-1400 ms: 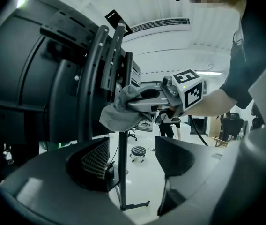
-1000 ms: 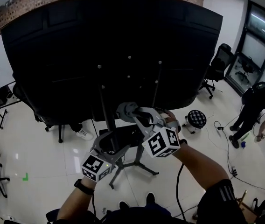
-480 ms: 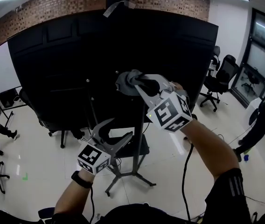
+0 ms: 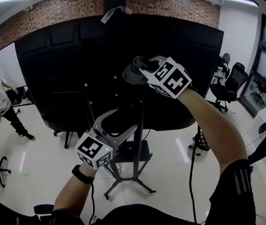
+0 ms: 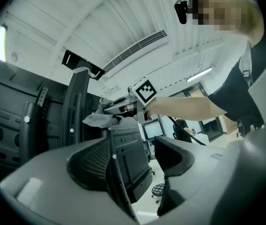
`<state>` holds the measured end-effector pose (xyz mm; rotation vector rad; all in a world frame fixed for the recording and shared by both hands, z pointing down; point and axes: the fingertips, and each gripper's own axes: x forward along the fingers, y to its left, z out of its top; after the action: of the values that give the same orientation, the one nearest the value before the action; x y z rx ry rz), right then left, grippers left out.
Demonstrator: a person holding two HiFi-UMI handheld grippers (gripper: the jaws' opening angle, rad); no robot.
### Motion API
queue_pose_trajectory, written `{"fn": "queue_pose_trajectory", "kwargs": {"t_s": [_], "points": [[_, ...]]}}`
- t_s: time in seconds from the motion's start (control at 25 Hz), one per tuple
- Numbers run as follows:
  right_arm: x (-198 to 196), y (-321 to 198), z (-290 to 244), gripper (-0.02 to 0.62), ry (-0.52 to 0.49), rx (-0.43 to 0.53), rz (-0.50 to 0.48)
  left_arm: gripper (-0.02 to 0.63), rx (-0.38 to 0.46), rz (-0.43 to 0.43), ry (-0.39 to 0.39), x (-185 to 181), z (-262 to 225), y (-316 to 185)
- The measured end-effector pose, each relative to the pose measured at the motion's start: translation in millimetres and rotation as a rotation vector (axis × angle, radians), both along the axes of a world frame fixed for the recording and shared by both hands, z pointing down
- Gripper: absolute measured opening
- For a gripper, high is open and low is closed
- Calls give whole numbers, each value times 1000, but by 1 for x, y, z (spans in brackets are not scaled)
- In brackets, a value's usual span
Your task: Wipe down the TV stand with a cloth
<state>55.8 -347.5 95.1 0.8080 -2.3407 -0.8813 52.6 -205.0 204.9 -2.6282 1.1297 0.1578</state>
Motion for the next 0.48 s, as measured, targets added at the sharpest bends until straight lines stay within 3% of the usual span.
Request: {"fn": "queue_pose_trajectory", "kwargs": {"t_s": [0.24, 0.48], "points": [[1, -16, 5, 15, -45, -145, -24, 313, -1, -27, -10, 8, 6, -2], [29, -29, 16, 15, -7, -111, 18, 313, -14, -39, -8, 11, 14, -5]]}}
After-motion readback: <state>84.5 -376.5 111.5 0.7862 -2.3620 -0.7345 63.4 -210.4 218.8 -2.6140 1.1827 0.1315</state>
